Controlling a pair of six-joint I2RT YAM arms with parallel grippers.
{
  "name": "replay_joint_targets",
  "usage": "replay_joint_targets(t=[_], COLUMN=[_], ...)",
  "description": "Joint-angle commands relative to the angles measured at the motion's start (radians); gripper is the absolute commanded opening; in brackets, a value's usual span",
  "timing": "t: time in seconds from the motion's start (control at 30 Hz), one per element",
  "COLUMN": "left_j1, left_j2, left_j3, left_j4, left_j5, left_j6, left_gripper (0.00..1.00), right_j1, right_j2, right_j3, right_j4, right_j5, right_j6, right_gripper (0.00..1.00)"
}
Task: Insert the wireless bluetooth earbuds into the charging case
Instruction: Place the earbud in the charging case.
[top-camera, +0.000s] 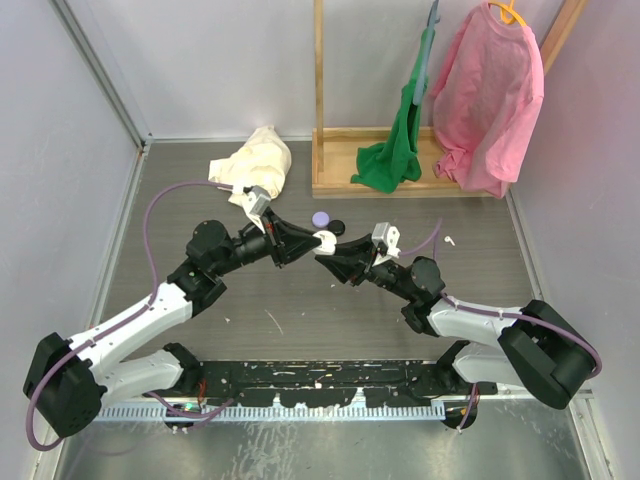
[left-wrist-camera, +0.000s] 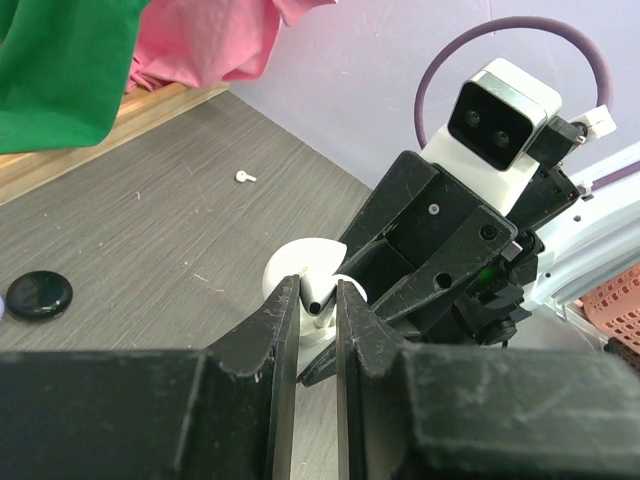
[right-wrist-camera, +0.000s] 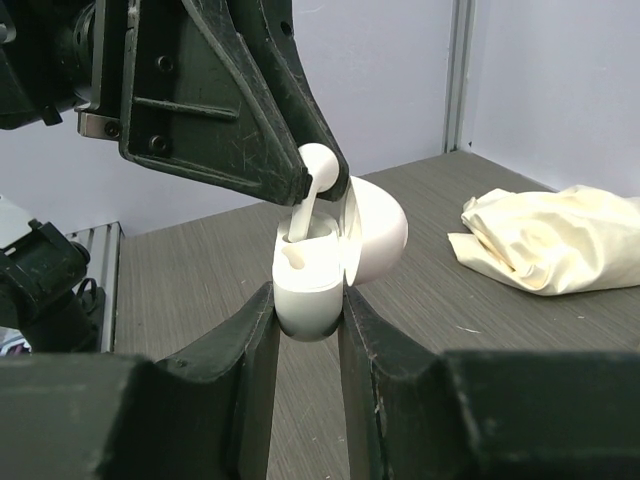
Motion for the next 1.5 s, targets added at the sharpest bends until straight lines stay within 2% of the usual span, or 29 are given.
replay_joint_targets(t=[0.0,0.3,0.77,0.9,1.0,1.27,1.47], left_j1=[-0.005,-0.011,-0.01,-0.003,0.007,0.035,0.044], left_j2=[-0.005,-0.011,-0.119,-0.146,-0.181,-0.233,-0.228], left_j3=[-0.002,-0.014,0.012,0.005,-0.029,-0.096,-0.134], left_j4=[0.05,0.035,-0.136,-0.184,-0.155,-0.095,0.031], left_j5=[0.034,0.039,-0.036,-0.004,0.052,0.103,0.144], left_j6=[0.005,0.006,0.071,0.118,0.145,0.165,0.117], left_gripper=[0.17,0.21,0.54,0.6,0.65,0.68,0.64], right_j1=[0.002,0.002,0.002,0.002,0.002,0.002,0.001], right_j2=[-0.004,-0.003,-0.008,-0.014,-0.017,-0.008,0.014], right_j3=[0.039,0.042,0.045,0.053,0.064,0.111,0.142], right_j4=[0.08,0.084,0.08,0.073,0.067,0.07,0.107], right_j5=[0.0,0.002,-0.009,-0.025,-0.053,-0.155,-0.233], right_j6=[0.006,0.008,0.023,0.039,0.053,0.119,0.18], right_gripper=[0.01,0.01,0.01,0.01,0.01,0.01,0.01])
